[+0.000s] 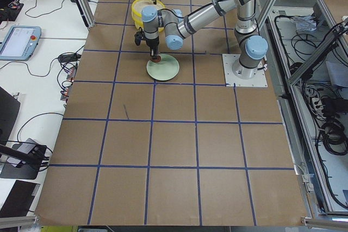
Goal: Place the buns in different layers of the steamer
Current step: 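Grasp the brown bun on the plate with the left gripper and lift, then carry brown bun toward steamer with left gripper while right releases and withdraws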
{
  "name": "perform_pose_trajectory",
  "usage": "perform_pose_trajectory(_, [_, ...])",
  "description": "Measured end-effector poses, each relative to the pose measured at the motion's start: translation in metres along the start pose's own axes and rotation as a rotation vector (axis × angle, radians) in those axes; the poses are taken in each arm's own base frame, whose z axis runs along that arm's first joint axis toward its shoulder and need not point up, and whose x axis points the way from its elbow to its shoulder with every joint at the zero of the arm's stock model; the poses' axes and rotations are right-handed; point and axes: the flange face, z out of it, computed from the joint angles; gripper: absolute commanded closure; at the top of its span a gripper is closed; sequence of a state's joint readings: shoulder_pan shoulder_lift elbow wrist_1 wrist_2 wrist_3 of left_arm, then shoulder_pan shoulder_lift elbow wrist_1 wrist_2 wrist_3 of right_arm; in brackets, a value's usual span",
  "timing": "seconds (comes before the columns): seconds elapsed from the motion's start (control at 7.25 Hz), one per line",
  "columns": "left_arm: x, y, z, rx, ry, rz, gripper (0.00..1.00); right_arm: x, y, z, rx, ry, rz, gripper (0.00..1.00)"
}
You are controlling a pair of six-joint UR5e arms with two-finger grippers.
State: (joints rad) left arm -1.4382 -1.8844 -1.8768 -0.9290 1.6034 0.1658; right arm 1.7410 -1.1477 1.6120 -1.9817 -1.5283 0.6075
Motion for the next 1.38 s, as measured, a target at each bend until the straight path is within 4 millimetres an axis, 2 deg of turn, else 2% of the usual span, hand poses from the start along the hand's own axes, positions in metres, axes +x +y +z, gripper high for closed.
perform_pose_trajectory(0.14, [0.008, 0.001, -0.033, 0.049, 0.002, -0.004, 0.98, 0.000, 0.000, -0.002, -0.001, 0.000, 0.002, 0.94])
perform_pose_trajectory(0.28, [0.024, 0.005, -0.068, 0.094, 0.032, -0.005, 0.97, 0.000, 0.000, -0.002, -0.004, 0.000, 0.006, 0.94])
perform_pose_trajectory(0.41, [0.049, 0.008, -0.097, 0.129, 0.078, -0.018, 0.97, 0.000, 0.001, -0.001, -0.013, 0.004, 0.012, 0.94])
perform_pose_trajectory(0.55, [0.084, 0.010, -0.118, 0.156, 0.124, -0.049, 0.97, 0.001, 0.002, 0.002, -0.033, 0.017, 0.025, 0.94])
perform_pose_trajectory(0.83, [0.157, 0.016, -0.137, 0.174, 0.188, -0.109, 0.97, 0.002, 0.003, 0.003, -0.056, 0.033, 0.050, 0.94])
perform_pose_trajectory(0.97, [0.176, 0.015, -0.136, 0.181, 0.201, -0.124, 0.97, 0.001, 0.001, -0.003, -0.051, 0.030, 0.054, 0.94])
perform_pose_trajectory(1.1, [0.184, 0.013, -0.134, 0.191, 0.208, -0.127, 0.97, -0.001, -0.002, -0.010, -0.045, 0.025, 0.055, 0.94])
perform_pose_trajectory(1.38, [0.184, 0.012, -0.133, 0.207, 0.195, -0.066, 0.97, -0.001, -0.003, -0.015, -0.047, 0.033, 0.056, 0.94])
